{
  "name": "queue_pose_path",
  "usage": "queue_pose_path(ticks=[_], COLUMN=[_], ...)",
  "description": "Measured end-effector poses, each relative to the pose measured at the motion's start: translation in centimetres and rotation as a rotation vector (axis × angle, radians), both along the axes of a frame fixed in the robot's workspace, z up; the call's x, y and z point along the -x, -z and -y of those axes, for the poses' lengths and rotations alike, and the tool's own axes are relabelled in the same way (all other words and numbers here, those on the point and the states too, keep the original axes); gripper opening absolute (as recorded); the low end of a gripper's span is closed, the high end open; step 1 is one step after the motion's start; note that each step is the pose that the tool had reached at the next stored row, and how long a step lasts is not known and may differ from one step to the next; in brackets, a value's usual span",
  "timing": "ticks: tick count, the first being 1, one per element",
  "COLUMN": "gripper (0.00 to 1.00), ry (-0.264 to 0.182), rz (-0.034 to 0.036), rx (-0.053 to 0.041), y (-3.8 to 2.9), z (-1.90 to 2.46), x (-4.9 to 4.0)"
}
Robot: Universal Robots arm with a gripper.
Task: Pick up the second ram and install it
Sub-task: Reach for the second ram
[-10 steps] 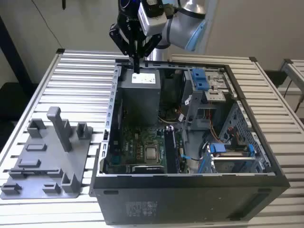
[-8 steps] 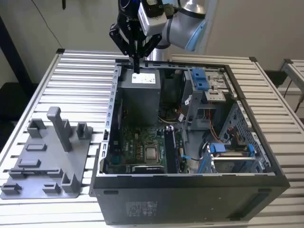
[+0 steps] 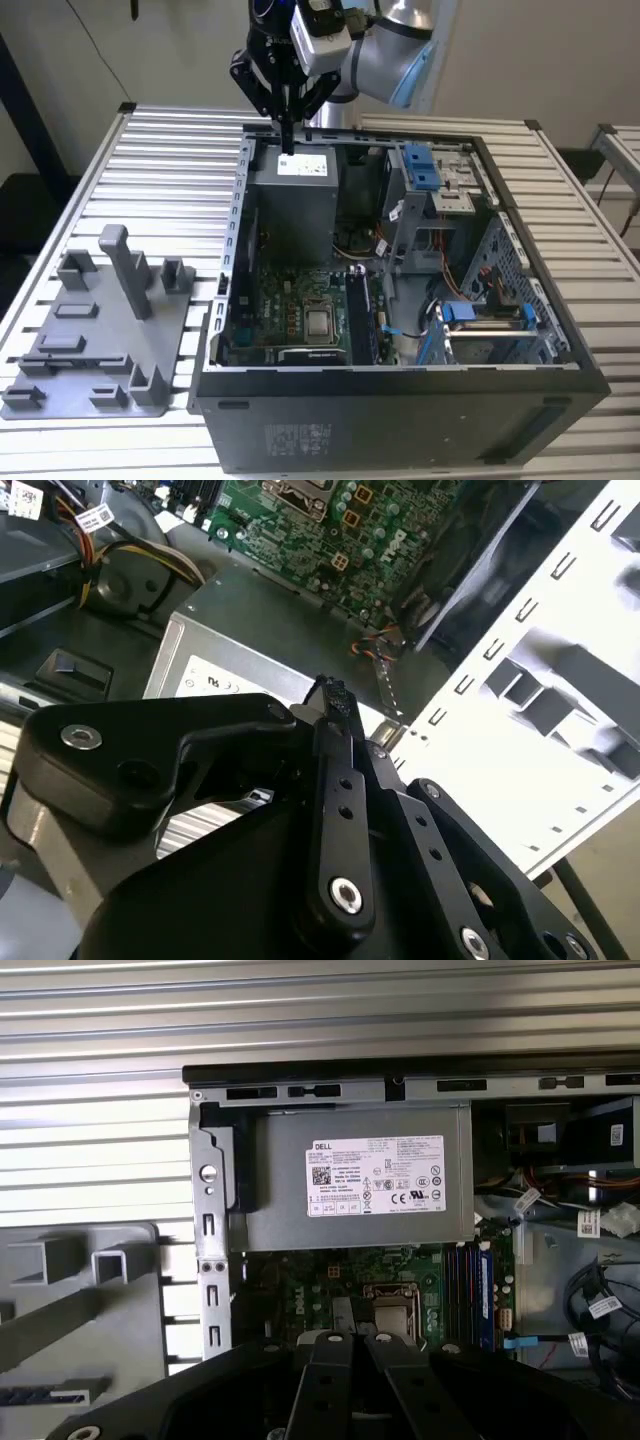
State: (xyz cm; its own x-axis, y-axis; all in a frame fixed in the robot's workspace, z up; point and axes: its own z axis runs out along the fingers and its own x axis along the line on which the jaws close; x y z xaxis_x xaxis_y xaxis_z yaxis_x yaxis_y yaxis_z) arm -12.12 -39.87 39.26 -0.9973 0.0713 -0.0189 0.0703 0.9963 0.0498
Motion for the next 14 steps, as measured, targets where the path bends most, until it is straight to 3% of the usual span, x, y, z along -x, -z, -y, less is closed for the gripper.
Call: queue_pose_path(ticks=[6,14], gripper=[0.11,0.11], ry=[0.000,-0.007], rz=[0.0000,0.0001], rx=[-0.0002,-0.0002], y=[0.00,0.21], z=[0.00,0.00], x=[0.50,3.06])
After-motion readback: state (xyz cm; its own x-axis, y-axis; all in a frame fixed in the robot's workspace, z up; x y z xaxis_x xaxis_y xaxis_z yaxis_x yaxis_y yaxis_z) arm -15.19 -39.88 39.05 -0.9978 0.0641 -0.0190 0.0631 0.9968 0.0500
